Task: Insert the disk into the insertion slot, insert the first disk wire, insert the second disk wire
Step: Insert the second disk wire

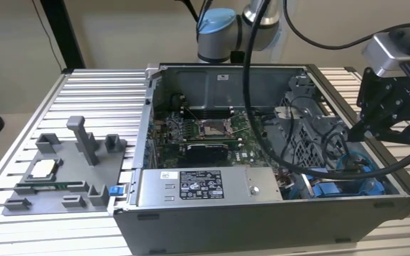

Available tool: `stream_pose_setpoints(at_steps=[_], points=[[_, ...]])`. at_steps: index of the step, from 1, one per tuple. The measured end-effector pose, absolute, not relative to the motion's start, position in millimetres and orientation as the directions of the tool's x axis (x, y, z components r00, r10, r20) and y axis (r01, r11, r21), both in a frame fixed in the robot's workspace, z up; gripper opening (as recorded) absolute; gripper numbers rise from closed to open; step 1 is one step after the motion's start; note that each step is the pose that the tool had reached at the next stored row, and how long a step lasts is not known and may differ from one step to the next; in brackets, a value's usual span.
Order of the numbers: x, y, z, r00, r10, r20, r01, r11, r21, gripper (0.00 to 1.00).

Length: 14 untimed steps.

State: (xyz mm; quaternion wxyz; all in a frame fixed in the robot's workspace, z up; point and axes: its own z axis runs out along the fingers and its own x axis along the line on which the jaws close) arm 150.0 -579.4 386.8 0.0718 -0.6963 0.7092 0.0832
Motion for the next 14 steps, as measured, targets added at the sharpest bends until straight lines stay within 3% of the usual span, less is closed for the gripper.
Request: stream_pose_setpoints(at_steps=[14], points=[[127,-579,387,-0.016,-0.976,-0.216,-1.0,0.016,0.001,0.0]])
